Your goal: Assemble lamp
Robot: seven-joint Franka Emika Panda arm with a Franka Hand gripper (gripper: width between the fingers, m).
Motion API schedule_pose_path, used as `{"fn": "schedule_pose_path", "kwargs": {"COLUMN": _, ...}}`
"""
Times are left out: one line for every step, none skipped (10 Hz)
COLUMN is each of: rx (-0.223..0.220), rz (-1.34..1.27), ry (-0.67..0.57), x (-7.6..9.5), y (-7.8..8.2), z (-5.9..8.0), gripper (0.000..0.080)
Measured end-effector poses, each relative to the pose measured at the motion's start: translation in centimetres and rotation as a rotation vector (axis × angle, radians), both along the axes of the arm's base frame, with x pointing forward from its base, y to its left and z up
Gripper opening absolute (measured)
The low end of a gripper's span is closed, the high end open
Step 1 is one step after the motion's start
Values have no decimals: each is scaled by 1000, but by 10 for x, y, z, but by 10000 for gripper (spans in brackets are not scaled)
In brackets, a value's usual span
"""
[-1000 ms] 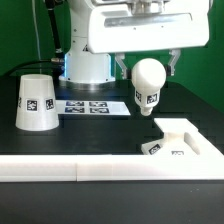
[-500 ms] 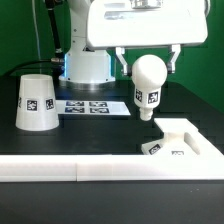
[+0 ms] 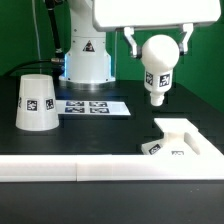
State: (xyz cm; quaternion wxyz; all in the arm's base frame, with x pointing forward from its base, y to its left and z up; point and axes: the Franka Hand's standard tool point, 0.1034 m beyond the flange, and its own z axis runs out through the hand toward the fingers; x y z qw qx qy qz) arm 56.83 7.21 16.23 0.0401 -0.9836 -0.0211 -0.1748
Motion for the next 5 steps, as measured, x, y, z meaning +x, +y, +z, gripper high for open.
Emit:
{"fn": "schedule_pose_path", "kwargs": {"rx": 0, "rz": 0, "ry": 5, "x": -1, "y": 0, "z": -2, "gripper": 579}}
{"fn": "schedule_pose_path", "kwargs": {"rx": -3, "rz": -4, "ry": -40, "x": 2, "y": -1, "z": 0, "gripper": 579}}
{"fn": "schedule_pose_path", "kwargs": {"rx": -5, "rz": -4, "ry": -67, "x": 2, "y": 1, "z": 0, "gripper": 579}}
{"fn": "schedule_pose_path", "kwargs": {"rx": -3, "rz": 12, "ry": -64, "x": 8, "y": 11, "z": 2, "gripper": 579}}
{"fn": "schedule_pose_path", "kwargs": {"rx": -3, "rz": 26, "ry": -75, "x": 15, "y": 16, "z": 7, "gripper": 579}}
